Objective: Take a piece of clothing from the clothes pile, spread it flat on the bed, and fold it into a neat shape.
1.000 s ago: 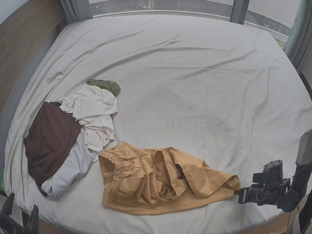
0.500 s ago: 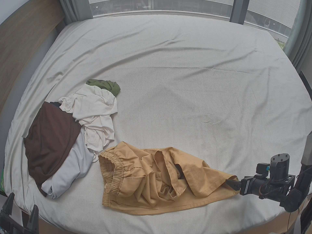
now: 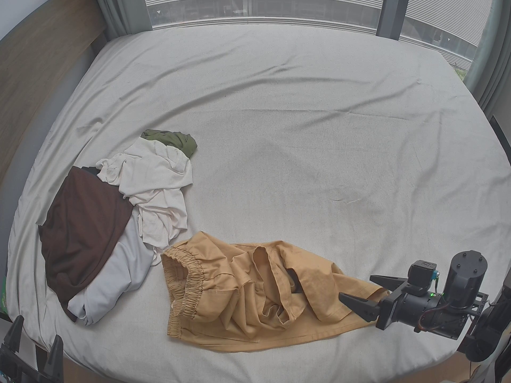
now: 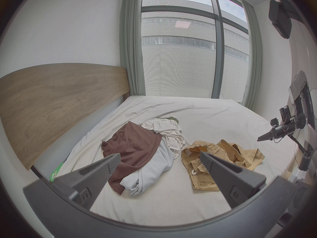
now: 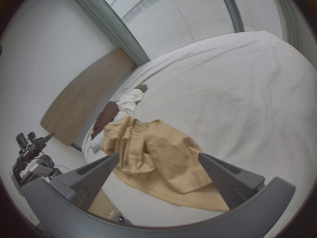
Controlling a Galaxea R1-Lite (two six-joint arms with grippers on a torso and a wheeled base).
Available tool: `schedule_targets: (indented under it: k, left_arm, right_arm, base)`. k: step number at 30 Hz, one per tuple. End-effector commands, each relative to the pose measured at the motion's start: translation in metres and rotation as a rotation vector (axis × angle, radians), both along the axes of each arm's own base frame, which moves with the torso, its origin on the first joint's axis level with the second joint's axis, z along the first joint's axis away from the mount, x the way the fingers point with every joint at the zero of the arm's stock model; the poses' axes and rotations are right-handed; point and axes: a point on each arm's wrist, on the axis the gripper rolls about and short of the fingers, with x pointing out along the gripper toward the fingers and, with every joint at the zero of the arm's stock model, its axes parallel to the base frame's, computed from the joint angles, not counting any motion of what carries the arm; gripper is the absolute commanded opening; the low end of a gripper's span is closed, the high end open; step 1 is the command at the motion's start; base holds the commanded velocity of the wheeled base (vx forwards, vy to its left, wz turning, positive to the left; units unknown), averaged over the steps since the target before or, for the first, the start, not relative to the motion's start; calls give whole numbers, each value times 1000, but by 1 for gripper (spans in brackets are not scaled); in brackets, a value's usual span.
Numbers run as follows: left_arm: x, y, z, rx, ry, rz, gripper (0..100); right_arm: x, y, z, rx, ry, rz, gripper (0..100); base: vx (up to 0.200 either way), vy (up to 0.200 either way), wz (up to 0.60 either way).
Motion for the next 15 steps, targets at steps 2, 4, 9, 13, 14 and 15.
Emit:
schedule_targets:
  k: [2,4,9,13,14,15]
  left_arm:
    - [0,0,-5,-2,2,1,100]
    - [0,0,-5,-2,2,1,100]
    - [0,0,-5,-3,2,1,100]
    - [0,0,-5,-2,2,1,100]
    - [0,0,-5,-2,2,1,100]
    - [0,0,-5,-2,2,1,100]
  right_arm:
    - [0,22,-2,27,-15,116,100]
    - [0,30,-1,40,-23,153,100]
    - [7,48,-4,57,-23,190,100]
    - [16,64,-9,69,-26,214,100]
    - [16,64,-9,69,-26,216,100]
    - [18,72,-11,74,-27,235,100]
  base:
    - [0,0,0]
    - [0,0,0]
    - [0,0,0]
    - [0,0,0]
    - [0,0,0]
    - [0,0,0]
